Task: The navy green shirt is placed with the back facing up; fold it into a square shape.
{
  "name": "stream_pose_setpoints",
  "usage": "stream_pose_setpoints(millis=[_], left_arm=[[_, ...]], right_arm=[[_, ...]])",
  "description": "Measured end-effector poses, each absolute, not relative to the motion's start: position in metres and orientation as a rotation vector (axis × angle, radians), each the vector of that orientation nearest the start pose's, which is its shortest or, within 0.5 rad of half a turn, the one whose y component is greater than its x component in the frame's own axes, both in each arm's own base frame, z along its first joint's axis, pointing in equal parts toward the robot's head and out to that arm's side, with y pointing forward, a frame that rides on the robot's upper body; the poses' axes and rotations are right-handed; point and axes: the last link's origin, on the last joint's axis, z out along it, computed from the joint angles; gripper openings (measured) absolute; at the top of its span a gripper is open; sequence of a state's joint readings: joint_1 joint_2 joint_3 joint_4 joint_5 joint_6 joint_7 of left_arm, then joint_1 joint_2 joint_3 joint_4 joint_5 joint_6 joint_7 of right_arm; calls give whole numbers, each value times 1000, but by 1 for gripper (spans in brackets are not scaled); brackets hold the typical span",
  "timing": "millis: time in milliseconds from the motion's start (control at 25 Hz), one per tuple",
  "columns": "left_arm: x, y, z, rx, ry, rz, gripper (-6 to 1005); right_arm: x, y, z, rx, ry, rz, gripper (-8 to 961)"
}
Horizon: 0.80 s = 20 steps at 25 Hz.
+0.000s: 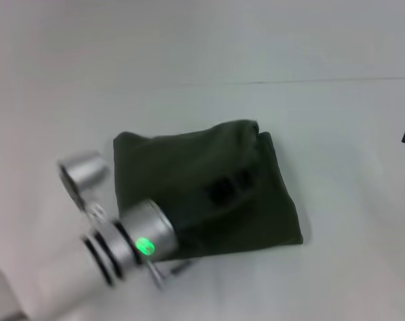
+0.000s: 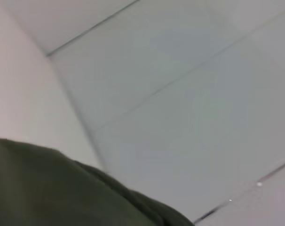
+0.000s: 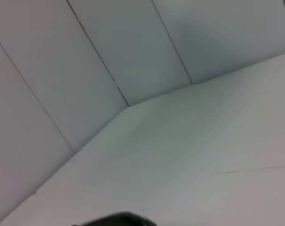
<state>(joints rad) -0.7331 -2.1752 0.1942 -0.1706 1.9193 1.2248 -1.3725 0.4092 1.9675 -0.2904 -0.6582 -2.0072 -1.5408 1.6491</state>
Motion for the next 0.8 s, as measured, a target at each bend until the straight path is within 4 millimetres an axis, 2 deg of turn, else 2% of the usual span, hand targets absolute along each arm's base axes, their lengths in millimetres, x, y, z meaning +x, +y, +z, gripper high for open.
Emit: stream_pose_setpoints(millis=[120, 360, 560, 680, 800], left_arm=[[-179, 292, -164, -2163, -1554, -1305, 81], [-165, 273, -170, -2249, -1437, -1345, 199], [-158, 263, -152, -2306, -1307, -1537, 297], [-160, 261, -138, -2307, -1217, -1635, 542], [-169, 261, -123, -2287, -1129, -1694, 666]], right_arm=[[349, 312, 103, -2136, 1101, 838, 915], [349, 315, 104, -2138, 1094, 820, 915], [349, 315, 104, -2135, 1106, 824, 915], [349, 315, 103, -2134, 1115, 829, 915], [348, 316, 103, -2130, 1132, 839, 915]])
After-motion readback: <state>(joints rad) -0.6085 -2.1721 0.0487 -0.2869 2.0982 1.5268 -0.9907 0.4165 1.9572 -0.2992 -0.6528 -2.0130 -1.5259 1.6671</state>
